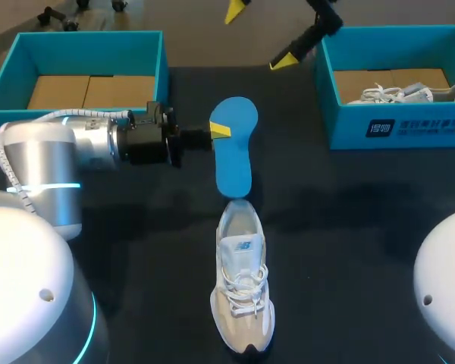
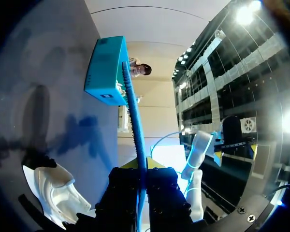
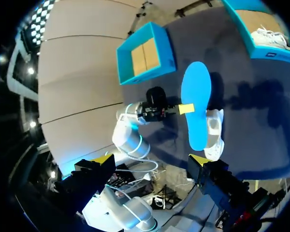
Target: Take the shoe out of the shoebox, open the shoe tongue, remove and reinsert the insole, then place the shoe into the shoebox
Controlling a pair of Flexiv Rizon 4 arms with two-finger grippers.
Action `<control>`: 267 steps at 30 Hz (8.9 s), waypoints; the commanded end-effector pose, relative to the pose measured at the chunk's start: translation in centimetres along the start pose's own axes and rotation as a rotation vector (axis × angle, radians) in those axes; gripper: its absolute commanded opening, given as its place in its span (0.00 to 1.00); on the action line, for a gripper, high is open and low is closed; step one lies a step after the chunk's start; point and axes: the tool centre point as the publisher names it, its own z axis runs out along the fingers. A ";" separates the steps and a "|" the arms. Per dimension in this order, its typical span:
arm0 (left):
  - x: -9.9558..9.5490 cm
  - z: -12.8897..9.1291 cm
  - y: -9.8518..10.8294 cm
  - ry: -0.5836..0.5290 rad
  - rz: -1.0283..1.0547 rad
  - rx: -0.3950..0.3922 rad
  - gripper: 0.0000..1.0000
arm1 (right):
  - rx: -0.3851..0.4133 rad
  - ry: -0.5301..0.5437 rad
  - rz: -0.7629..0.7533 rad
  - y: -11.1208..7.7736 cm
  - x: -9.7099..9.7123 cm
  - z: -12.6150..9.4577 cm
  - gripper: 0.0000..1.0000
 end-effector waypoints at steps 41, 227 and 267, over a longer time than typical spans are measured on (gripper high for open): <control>0.0 0.0 0.1 -0.003 0.000 0.002 0.00 | -0.149 -0.461 -0.106 -0.9 -0.2 4.9 1.00; 7.0 -3.9 -0.7 0.214 3.036 -0.080 0.00 | -0.111 0.828 -0.179 1.6 -8.4 6.0 1.00; 6.7 -1.4 -1.9 0.181 3.211 -0.083 0.00 | -0.089 0.748 -0.301 2.3 -7.3 9.6 1.00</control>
